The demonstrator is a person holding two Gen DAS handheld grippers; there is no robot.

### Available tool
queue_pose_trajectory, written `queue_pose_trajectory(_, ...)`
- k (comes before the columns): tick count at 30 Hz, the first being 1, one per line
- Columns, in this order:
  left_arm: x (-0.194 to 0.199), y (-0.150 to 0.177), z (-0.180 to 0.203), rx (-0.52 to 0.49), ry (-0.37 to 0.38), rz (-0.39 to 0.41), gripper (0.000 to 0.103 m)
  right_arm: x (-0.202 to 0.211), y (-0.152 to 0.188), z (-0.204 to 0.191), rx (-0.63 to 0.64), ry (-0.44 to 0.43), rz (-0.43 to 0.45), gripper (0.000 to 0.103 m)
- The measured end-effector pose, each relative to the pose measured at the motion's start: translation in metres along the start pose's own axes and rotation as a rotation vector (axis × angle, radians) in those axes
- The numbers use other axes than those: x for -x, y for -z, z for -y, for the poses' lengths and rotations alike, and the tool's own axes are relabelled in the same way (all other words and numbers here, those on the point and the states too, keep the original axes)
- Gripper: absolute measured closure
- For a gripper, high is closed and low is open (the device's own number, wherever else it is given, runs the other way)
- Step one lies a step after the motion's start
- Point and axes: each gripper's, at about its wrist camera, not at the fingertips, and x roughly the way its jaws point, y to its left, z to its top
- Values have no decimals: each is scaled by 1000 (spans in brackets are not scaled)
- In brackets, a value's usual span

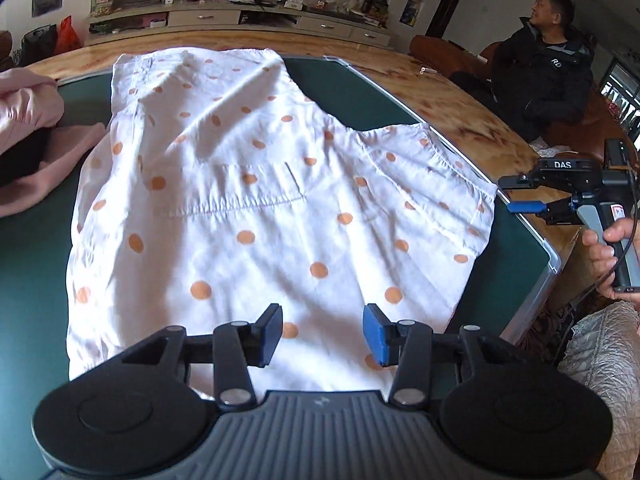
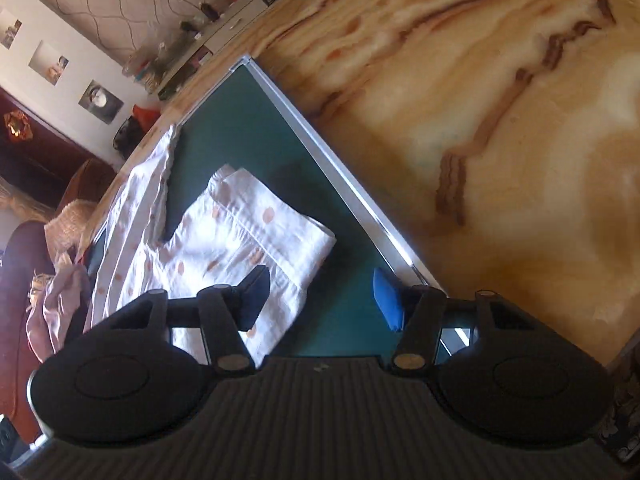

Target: Fold clothes

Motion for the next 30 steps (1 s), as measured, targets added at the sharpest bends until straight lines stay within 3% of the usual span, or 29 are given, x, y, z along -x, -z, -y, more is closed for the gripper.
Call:
queue_pose_trajectory(1, -1, 2, -2, 7, -3, -4, 53, -6, -3, -4, -8, 6, -5, 62)
queue_pose_trajectory(2, -1, 4, -5, 15, -7, -3, 53, -13, -6, -8, -10, 14, -14, 88)
queue_pose_trajectory(3, -1, 5, -8, 24, -9, 3, 53, -18, -8, -11, -3, 26, -17, 98)
queue_pose_trajectory(4, -1, 6, -11, 35, -7, 9, 53, -23, -9, -14, 8, 38, -17, 99)
queue_pose_trajectory(7, -1, 6, -17, 58, -23, 33, 53, -24, -13, -32, 60, 29, 13, 99)
queue_pose_trajectory(13, -1, 9, -21, 91, -47, 78, 53, -9, -36, -67, 137, -88, 117, 99)
queue_pose_trajectory(20, -1, 14, -12, 50, -93, 101, 54, -26, -35, -38, 78, -44, 58, 99)
queue_pose_trajectory(25, 0, 13, -14, 57, -79, 97, 54, -26, -27, -17, 48, -49, 30, 91)
queue_pose_trajectory(27, 1, 14, -16, 70, -72, 98, 54, -28, -30, -15, 16, -14, 15, 83)
queue_pose_trajectory(29, 2, 16, -18, 84, -64, 103, 54, -29, -27, -14, 9, 7, 2, 64)
queue_pose_trajectory(30, 2, 17, -18, 89, -59, 106, 54, -30, -25, -14, 10, 15, -4, 62)
